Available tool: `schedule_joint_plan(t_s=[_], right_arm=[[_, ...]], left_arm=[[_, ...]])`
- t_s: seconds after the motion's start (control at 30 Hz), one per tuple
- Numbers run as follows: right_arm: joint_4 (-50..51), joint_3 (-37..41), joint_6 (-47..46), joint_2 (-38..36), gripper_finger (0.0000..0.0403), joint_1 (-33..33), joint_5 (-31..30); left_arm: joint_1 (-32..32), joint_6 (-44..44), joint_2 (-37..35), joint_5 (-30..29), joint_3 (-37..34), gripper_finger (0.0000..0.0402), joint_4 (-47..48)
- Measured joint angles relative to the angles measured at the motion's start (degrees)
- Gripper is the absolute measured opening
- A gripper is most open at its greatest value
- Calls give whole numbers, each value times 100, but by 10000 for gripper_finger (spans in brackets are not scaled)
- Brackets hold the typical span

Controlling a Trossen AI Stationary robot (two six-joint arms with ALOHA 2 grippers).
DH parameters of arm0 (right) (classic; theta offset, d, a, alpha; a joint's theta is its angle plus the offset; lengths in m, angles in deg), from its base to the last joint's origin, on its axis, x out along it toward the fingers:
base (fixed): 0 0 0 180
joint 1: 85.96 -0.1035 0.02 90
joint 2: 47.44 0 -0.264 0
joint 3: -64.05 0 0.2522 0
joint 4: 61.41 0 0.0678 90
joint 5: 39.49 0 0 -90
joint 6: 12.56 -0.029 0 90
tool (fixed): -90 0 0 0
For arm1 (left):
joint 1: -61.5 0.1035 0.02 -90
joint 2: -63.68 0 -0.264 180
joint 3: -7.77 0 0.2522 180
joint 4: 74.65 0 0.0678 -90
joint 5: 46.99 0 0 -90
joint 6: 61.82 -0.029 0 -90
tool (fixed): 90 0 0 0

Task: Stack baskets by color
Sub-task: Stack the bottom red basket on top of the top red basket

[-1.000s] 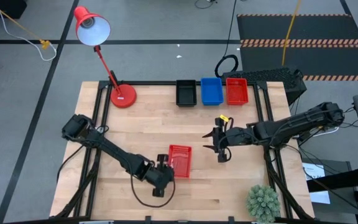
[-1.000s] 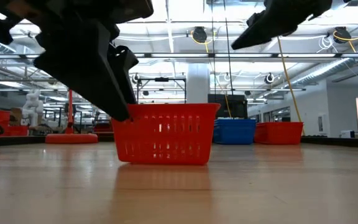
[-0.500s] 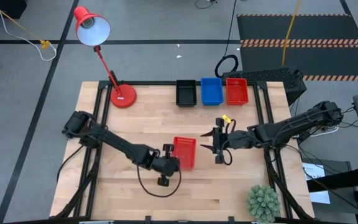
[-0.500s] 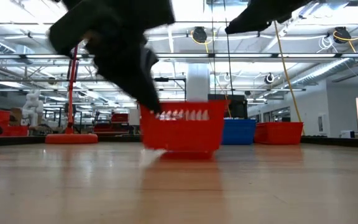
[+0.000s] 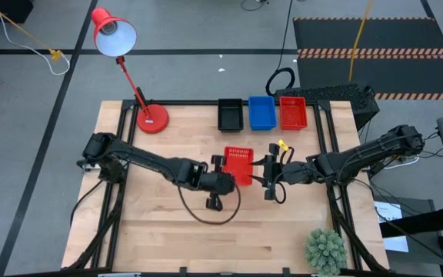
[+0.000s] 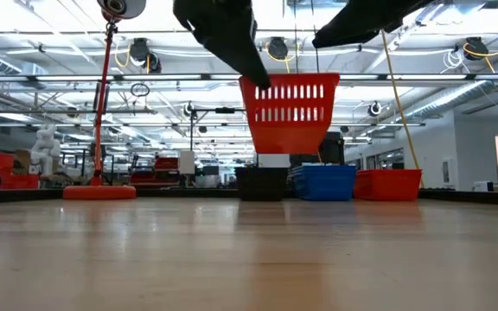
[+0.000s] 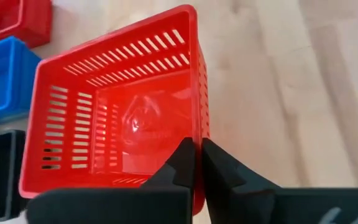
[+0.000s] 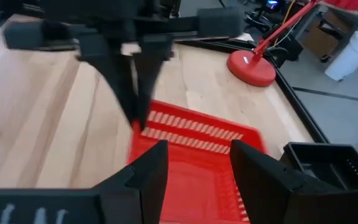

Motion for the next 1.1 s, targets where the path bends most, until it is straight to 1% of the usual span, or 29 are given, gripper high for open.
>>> schedule_joint_plan(t_s=[0.13, 0.23, 0.37, 0.5, 0.67, 0.73, 0.83, 0.93, 1.1], right_arm=[[35, -35, -231, 0, 169, 0, 16], [88, -91, -293, 0, 169, 0, 22], [212, -96, -278, -2, 169, 2, 24], [340, -96, -275, 27, 169, 4, 25], [423, -96, -165, 287, 169, 108, 35], [438, -96, -68, 460, 169, 150, 62], [365, -96, 157, 693, 169, 228, 253], [314, -97, 212, 844, 169, 323, 329], [325, -97, 230, 929, 150, 460, 330]], left_arm=[[200, -255, 9, -20, 175, 8, 139], [342, -362, 4, -145, 257, 8, 138], [512, -374, 7, -169, 262, 15, 167], [622, -374, 7, -176, 264, 8, 169], [631, -347, 7, -175, 264, 17, 128], [598, -374, 7, -178, 264, 15, 94], [554, -431, 7, -177, 264, 8, 58], [521, -456, 11, -175, 264, 12, 47], [488, -533, 13, -179, 264, 20, -57]])
